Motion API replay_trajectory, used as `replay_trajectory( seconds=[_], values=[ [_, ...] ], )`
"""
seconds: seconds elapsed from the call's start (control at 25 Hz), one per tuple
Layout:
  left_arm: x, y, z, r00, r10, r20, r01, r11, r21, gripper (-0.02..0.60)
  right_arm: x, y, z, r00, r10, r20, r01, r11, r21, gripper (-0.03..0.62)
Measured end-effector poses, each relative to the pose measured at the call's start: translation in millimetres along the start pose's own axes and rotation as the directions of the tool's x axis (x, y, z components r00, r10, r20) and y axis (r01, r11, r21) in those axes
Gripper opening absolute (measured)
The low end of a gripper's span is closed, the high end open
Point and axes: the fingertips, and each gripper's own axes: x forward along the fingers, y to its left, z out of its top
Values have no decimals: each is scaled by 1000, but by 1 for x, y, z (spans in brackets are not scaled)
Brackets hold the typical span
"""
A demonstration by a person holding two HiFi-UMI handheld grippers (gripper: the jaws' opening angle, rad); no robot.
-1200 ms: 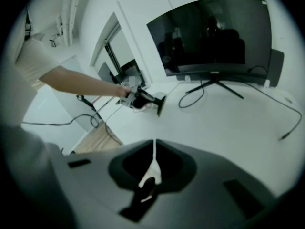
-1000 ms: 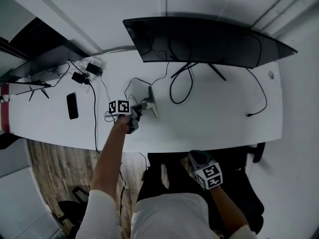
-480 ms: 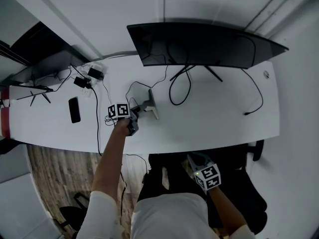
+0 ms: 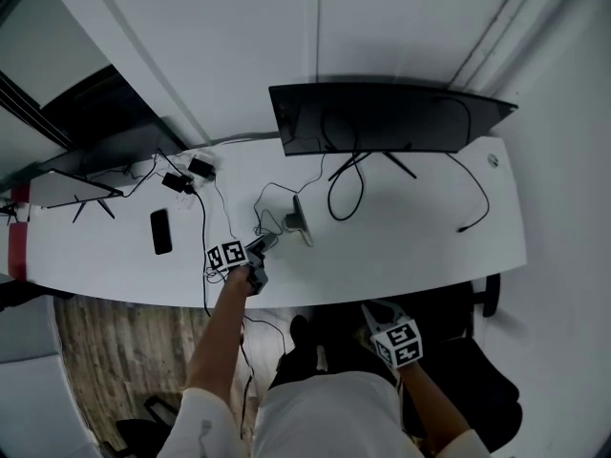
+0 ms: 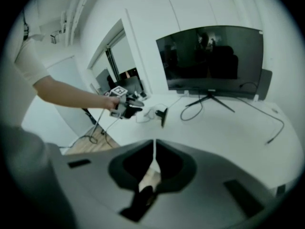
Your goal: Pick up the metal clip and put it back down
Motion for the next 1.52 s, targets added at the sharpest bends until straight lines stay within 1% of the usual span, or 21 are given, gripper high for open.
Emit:
replay_trajectory(
  seconds=[0.12,0.28,0.36,0.48,0.6,0.72,0.8,0.88,1.0,1.2,1.4,1.52],
  values=[
    [-20,-9,-2,1000,-25,10,25,1000,9,173,-9,7,3,999,-27,24,27,1000,-13,35],
    [-49,-27,8,997,-71,40,69,997,37,149,-20,16,10,996,-65,60,66,998,-19,35],
    [-68,-39,16,994,-83,70,78,994,78,122,-25,20,14,993,-88,81,90,996,-22,35],
    [-99,-57,25,988,-84,125,62,983,173,80,-35,27,20,987,-119,111,121,993,-13,35],
    [-127,-72,23,982,-87,168,46,971,236,51,-46,36,24,978,-146,146,147,989,2,35],
    [-150,-82,10,978,-107,181,55,962,268,43,-53,49,15,974,-165,155,165,986,13,35],
    [-164,-85,1,974,-108,200,47,957,287,35,-56,57,8,973,-172,156,171,985,17,35],
    [-175,-84,-12,972,-106,210,36,949,312,32,-60,64,-1,972,-178,156,177,984,20,35],
    [-187,-77,-38,974,-105,201,32,941,336,32,-67,70,-14,972,-182,151,181,983,23,35],
    [-215,-76,-73,976,-69,207,-17,922,388,32,-80,69,-29,973,-175,150,176,984,8,35],
    [-241,-84,-104,965,-61,256,-58,900,432,32,-103,58,-35,968,-167,185,172,985,-10,35],
    [-259,-93,-124,960,-45,277,-93,881,464,32,-119,55,-41,966,-156,206,163,986,-16,35]
  ],
)
